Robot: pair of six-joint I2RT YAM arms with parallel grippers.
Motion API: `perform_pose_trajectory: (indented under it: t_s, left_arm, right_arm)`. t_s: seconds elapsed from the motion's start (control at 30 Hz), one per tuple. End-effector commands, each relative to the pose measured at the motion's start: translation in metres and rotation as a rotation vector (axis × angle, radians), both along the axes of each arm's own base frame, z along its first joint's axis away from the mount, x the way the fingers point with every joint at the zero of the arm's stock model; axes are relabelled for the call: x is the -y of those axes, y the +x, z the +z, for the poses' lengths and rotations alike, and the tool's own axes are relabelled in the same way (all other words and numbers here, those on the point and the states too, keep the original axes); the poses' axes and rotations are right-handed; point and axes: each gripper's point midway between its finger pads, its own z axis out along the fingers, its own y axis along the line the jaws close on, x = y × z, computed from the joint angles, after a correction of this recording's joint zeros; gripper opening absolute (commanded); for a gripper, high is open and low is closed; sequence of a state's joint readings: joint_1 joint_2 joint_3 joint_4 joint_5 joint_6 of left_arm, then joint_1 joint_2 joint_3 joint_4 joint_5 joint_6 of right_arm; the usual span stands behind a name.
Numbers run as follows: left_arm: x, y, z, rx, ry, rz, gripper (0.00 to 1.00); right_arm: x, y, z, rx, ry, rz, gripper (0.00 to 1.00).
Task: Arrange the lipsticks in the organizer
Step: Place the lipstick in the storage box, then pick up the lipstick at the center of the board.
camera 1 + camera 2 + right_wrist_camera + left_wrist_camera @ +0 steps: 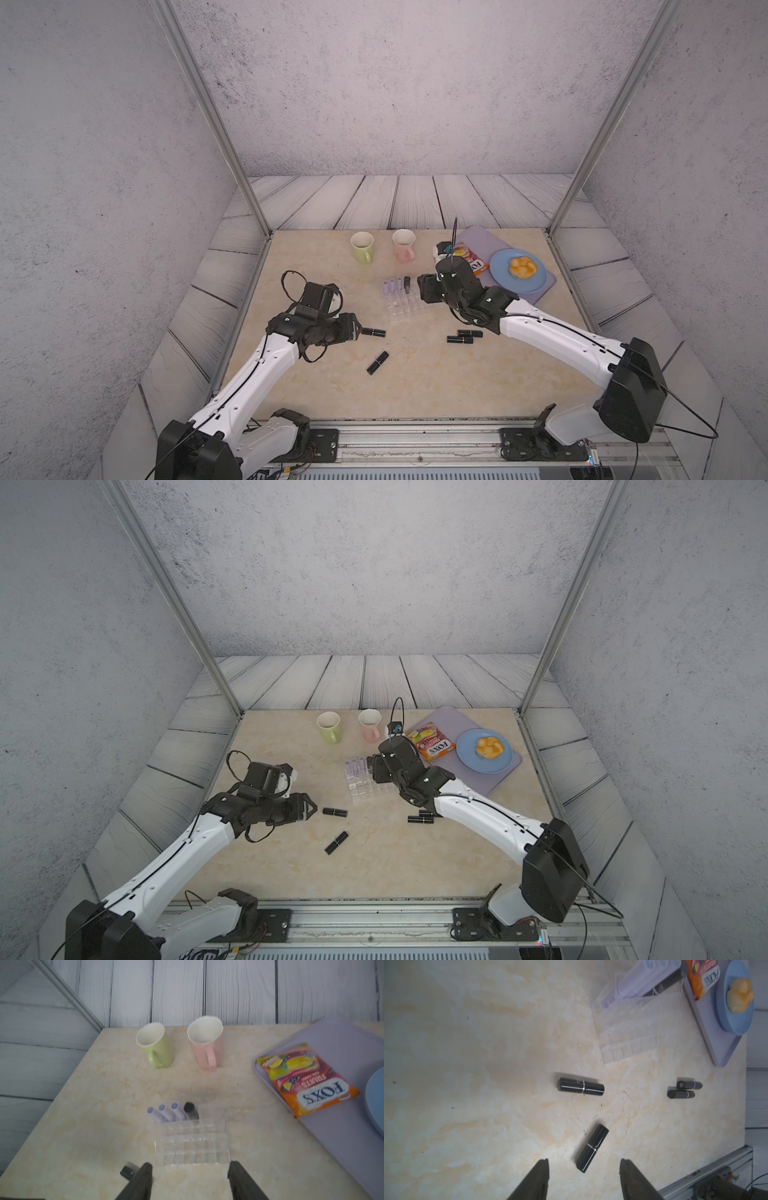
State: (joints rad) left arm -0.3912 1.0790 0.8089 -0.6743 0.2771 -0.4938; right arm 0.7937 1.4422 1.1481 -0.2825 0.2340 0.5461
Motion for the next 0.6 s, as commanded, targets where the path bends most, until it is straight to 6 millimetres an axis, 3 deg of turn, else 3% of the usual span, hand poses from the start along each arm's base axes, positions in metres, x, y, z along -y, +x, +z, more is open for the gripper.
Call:
perform_pose_trajectory:
  t_s: [0.0,0.13,0.23,0.57]
  left_arm:
    - [-0.005,-0.026,-0.017,-0.068,0.125,-0.046,0.6]
    - [0.018,-0.04,-0.036,-0.126,0.175,-0.16,0.59]
    - [0.034,-0.045,-0.051,-0.171,0.207,-0.241,0.59]
    - [0.062,-0.033,-0.07,-0.212,0.302,-0.405,0.57]
  right_arm:
    - [0.004,-0.047,-0.038,-0.231,0.006,0.08,0.61]
    - [0.006,-0.065,-0.053,-0.317,0.006,0.105,0.62]
    - [0.009,-0.068,-0.054,-0.315,0.011,0.106,0.61]
    - [0.015,-0.074,-0.058,-0.321,0.004,0.106,0.6]
